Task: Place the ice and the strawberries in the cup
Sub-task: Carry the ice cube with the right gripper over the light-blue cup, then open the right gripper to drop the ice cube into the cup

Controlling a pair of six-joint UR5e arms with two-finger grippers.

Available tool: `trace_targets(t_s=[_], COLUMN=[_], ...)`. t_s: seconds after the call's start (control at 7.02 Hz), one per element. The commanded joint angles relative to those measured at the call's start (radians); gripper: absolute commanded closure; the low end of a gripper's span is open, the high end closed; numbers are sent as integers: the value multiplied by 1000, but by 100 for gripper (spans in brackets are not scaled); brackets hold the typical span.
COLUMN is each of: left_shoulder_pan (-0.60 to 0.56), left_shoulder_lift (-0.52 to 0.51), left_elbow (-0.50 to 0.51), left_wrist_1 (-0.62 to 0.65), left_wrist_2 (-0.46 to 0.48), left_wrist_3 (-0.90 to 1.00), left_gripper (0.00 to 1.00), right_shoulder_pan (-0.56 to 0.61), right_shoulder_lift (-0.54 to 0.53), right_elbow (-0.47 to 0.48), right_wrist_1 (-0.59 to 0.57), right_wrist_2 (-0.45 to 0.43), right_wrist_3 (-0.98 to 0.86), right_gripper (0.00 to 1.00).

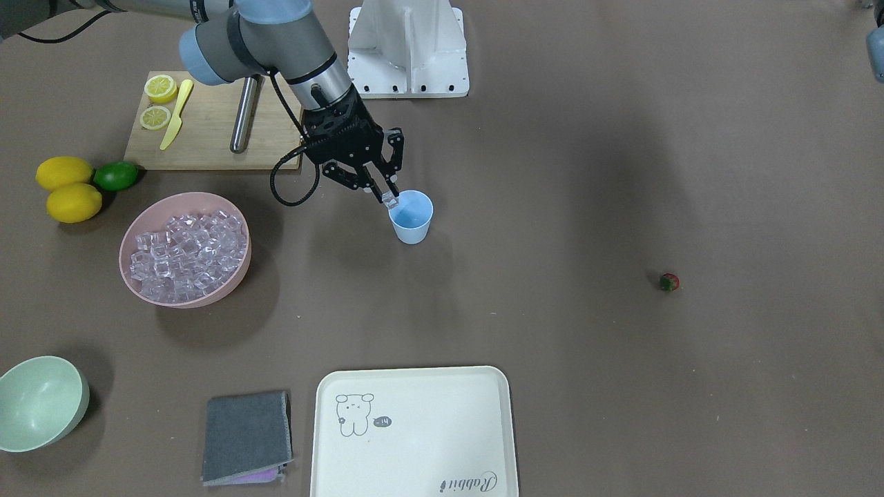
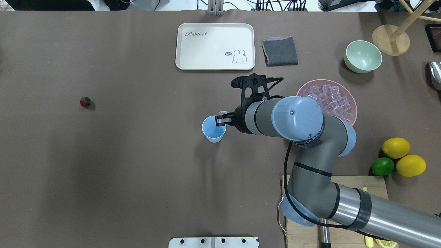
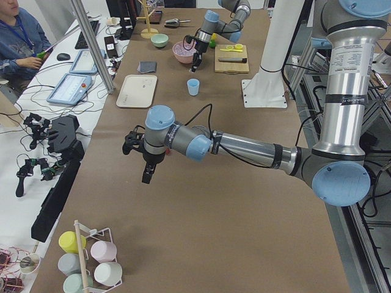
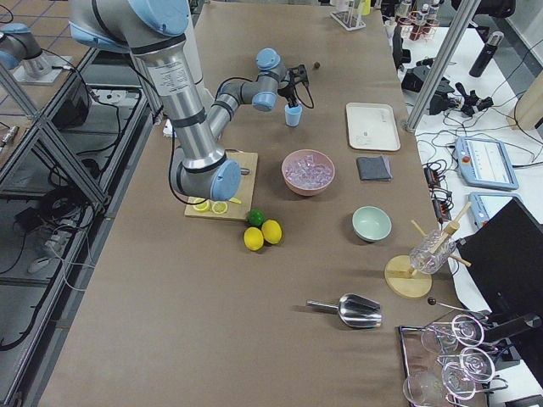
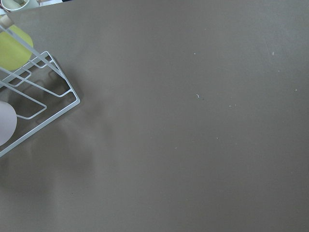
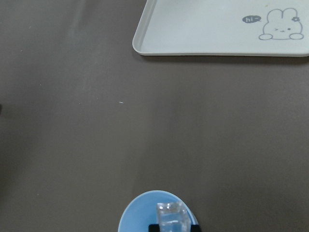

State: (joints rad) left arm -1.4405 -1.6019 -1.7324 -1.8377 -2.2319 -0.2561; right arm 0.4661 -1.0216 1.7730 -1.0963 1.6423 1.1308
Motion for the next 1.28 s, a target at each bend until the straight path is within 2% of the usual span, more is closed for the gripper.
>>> trace_targets(t_s=[0.0,0.28,0.43,0.57,1.0,1.14], left_shoulder_pan=[0,0,0,0,0,0], left_shoulder_lift=[2,2,2,5,10,10], left_elbow=[2,7,8,7,2,-1], left_wrist_1=[0,0,0,0,-2,-2], left_wrist_2=[0,1,3,3,3,3], left_wrist_3=[0,0,1,1,0,0], left_gripper=[2,2,2,2,2,2], right_shoulder_pan=[-10,-26,-32,-35,-11,12], right_shoulder_lift=[57,52,54,54,37,-3], right_elbow=[-78,-79,-79,-76,-49,-15], right_wrist_1=[30,38,41,42,41,39], right_wrist_2=[-1,-4,-6,-7,-3,5], right_wrist_3=[-28,-39,-28,-28,-32,-35], right_gripper=[100,100,48,1,0,1])
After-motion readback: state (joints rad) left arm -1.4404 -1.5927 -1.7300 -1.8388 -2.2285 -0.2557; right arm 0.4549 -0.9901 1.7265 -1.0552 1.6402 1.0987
